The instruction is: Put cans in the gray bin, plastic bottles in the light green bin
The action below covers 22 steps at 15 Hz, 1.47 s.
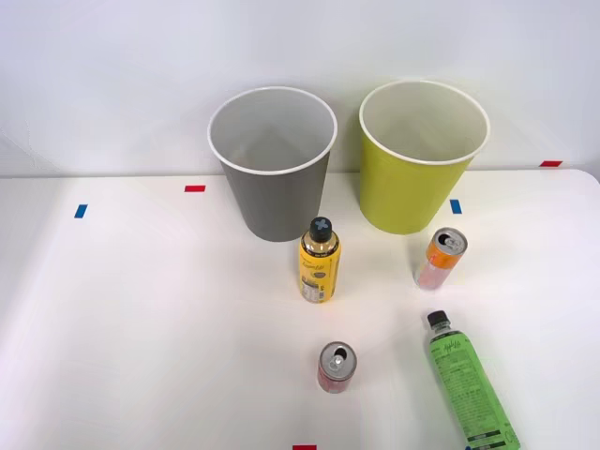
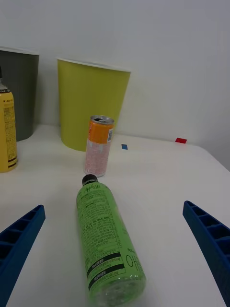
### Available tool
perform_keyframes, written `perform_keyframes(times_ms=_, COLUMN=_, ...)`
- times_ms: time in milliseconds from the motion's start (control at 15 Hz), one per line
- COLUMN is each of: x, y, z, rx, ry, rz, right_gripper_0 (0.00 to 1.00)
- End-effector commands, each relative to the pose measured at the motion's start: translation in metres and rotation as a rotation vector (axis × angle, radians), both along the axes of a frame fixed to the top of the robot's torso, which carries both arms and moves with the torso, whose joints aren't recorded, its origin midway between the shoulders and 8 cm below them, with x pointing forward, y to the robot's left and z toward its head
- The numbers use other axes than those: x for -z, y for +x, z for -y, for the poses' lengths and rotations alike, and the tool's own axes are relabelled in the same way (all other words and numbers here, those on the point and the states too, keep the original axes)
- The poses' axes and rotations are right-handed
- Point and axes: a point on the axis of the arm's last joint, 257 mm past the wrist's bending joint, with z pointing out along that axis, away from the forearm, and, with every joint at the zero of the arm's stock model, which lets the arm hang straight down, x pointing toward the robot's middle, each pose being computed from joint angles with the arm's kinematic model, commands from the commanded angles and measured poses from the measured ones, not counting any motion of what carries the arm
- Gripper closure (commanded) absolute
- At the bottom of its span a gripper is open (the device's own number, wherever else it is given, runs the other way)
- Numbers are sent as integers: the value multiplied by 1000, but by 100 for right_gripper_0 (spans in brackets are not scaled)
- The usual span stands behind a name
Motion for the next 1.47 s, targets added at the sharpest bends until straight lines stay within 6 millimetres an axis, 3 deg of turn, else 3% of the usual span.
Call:
perform_keyframes(times_ms=67, x=0, y=0, z=0, rx=0, ry=0, rz=0, right_gripper_0=0)
perform_keyframes(times_ms=1467, x=0, y=0, z=0, rx=0, ry=0, rz=0, right_gripper_0=0)
